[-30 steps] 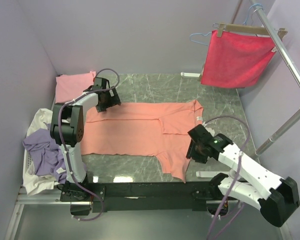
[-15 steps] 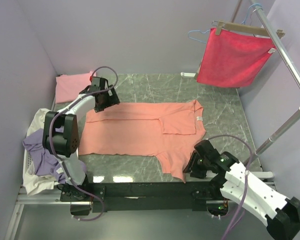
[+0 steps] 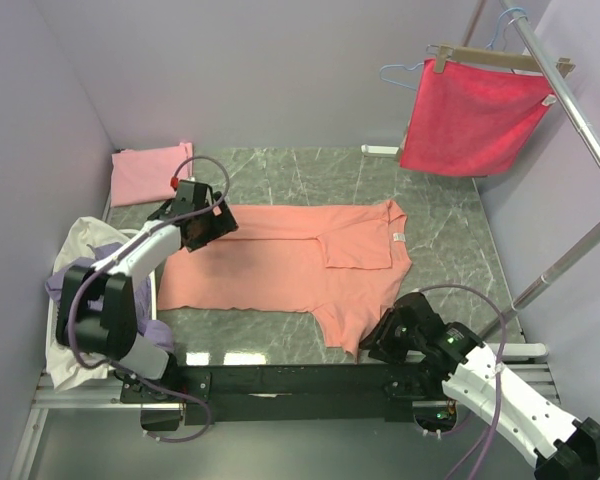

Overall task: Fold and stack the t-shirts
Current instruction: Grap the side of the flattened tshirt closest away from the robot with both arms

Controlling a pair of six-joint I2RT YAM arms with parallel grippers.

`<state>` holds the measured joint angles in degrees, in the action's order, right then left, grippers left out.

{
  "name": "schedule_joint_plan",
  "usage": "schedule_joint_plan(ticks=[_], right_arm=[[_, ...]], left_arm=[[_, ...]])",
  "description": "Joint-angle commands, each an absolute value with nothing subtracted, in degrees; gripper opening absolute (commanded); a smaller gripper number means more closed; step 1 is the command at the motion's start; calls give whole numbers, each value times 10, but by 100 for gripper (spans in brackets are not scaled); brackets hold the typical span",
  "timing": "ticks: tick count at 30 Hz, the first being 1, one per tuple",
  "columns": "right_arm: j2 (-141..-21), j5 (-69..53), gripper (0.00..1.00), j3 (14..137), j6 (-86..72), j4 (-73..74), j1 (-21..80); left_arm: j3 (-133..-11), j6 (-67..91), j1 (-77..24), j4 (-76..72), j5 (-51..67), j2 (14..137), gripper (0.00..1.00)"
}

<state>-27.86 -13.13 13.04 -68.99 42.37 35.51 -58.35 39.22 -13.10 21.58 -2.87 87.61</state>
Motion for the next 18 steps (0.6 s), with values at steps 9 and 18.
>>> schedule_joint_plan(ticks=[9, 18], right_arm=[[-412, -90, 47, 151, -635, 314, 359], [-525, -37, 3, 204, -583, 288, 362]], left_arm=[[-522, 413, -149, 227, -90, 775, 100], [-442, 445, -160, 239, -108, 704, 99]])
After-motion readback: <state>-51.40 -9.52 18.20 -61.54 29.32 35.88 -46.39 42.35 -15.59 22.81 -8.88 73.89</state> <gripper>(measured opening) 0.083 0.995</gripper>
